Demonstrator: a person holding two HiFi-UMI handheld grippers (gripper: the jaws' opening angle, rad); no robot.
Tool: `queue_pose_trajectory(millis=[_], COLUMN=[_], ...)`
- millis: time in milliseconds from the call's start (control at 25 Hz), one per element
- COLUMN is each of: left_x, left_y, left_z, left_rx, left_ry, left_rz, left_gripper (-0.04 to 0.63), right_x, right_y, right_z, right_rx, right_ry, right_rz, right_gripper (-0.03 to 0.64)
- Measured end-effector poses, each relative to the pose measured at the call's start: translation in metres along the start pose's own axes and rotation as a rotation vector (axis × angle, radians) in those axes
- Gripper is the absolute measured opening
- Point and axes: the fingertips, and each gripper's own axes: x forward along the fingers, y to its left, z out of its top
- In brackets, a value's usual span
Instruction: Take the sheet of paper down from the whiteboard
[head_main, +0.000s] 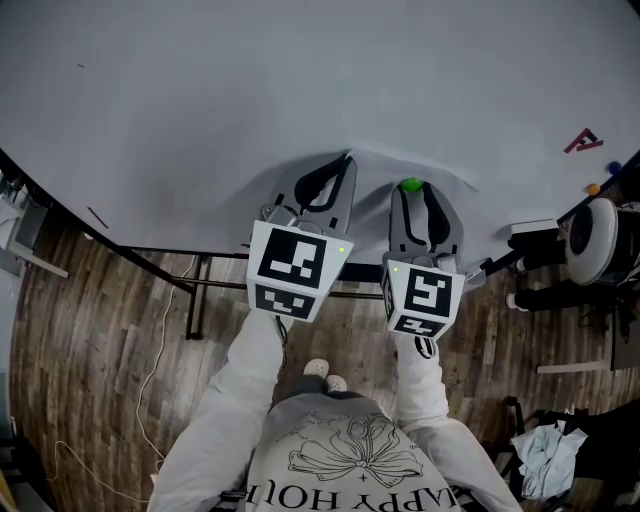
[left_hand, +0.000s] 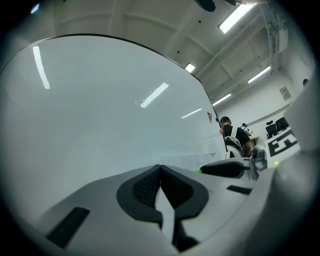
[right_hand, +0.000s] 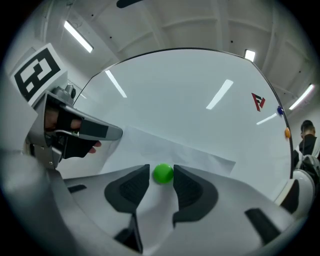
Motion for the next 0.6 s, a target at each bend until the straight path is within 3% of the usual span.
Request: queue_pose_trajectory(millis=[280, 600], left_x=[-0.0015, -0.0017], left_y=[0.0002, 0.0038], left_z=[-0.0002, -0.0026], left_rx=[-0.008, -0.052], left_ry=[0.001, -0.006], left_rz=[-0.012, -0.009], left_gripper=[0.006, 0.006], right_x=[0.0034, 0.0032], right_y=[-0.0026, -0.0018], right_z=[-0.0022, -0.0003], right_rx=[-0.017, -0.004], right_ry=[0.007, 0.006], right_rz=[-0.049, -0.042], right_gripper=[0.123, 0.12])
